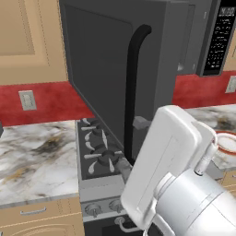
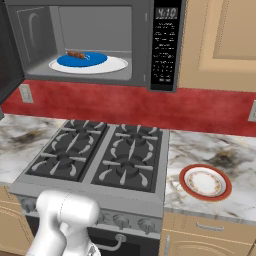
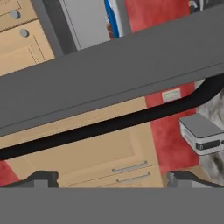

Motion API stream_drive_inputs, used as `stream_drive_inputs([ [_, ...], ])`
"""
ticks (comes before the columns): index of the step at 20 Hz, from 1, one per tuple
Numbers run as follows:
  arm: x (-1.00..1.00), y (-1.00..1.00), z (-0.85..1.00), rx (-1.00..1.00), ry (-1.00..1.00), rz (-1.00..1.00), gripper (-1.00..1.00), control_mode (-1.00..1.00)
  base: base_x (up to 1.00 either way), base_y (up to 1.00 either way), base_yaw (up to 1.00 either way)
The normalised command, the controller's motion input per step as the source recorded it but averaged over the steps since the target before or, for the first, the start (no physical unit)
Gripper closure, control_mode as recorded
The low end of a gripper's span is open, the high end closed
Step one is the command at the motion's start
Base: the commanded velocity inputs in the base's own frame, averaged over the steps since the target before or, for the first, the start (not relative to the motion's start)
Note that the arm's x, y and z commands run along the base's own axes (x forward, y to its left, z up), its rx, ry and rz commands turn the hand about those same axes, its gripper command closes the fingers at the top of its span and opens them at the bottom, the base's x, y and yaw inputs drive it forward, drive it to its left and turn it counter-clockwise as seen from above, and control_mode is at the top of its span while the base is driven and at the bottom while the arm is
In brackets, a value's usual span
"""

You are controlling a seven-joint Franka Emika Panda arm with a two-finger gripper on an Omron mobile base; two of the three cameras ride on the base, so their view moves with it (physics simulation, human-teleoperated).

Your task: Pick the kebab skewer from the counter and place it in the microwave. Then turn on the microwave.

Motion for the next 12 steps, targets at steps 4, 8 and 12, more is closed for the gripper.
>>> stream_drive_inputs([
  [4, 0.20, 0.14, -0.11, 0.02, 0.00, -0.08, -1.00, -1.00, 0.00, 0.00, 0.00],
  [8, 0.17, 0.21, -0.10, 0.00, 0.00, -0.09, -1.00, -1.00, 0.00, 0.00, 0.00],
  [12, 0.17, 0.18, -0.10, 0.00, 0.00, -0.09, -1.00, -1.00, 0.00, 0.00, 0.00],
])
